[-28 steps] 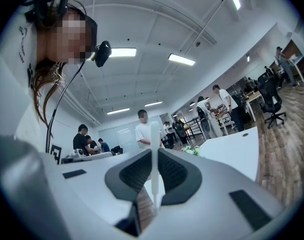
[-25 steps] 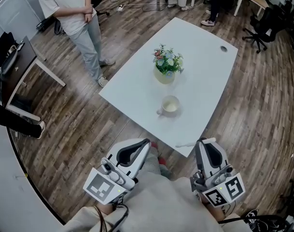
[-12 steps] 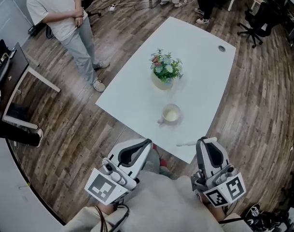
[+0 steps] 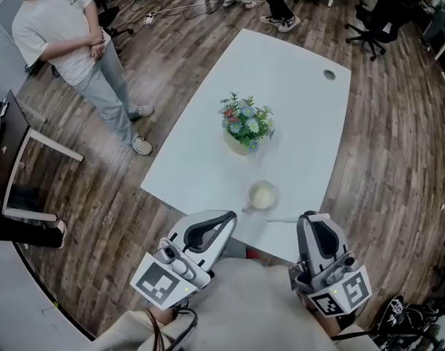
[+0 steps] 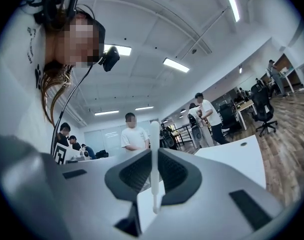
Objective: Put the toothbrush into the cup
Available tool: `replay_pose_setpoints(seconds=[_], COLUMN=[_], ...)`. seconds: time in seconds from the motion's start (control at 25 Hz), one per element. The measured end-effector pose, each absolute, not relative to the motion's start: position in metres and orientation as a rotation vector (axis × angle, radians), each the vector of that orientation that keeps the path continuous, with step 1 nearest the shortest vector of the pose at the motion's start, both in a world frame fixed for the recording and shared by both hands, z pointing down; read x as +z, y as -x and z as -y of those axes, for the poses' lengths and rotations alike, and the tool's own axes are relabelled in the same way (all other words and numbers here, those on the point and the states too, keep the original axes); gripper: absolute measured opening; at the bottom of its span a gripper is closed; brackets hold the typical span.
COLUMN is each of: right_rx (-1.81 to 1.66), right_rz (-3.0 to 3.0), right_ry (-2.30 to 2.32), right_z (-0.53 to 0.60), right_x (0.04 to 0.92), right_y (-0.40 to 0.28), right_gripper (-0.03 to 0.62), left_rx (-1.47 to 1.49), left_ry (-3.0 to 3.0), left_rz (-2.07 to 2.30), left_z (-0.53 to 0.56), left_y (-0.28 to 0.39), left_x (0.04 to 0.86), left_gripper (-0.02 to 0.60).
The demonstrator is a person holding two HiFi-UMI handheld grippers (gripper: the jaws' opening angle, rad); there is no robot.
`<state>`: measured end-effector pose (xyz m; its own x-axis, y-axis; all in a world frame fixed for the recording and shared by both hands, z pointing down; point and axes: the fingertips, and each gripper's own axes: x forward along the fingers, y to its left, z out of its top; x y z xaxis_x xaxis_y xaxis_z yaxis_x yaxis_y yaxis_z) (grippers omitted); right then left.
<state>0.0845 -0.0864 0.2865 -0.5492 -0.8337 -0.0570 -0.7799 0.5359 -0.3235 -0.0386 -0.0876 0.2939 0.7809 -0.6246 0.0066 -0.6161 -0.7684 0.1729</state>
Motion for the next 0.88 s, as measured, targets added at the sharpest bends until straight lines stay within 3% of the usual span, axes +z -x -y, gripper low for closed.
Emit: replay_pose_setpoints(seconds=[0.88], right_rx=[-0.388], right_rz=[-2.554], right_ry=[1.456], right_z=[0.141], right_x=[0.335], right_y=[-0.075], right_gripper=[0.049], left_rx=[-0.085], left_ry=[-2.792], left_rz=[0.816], left_z=[0.130], left_y=[0.033], left_x=[0.312], left_gripper=[0.008])
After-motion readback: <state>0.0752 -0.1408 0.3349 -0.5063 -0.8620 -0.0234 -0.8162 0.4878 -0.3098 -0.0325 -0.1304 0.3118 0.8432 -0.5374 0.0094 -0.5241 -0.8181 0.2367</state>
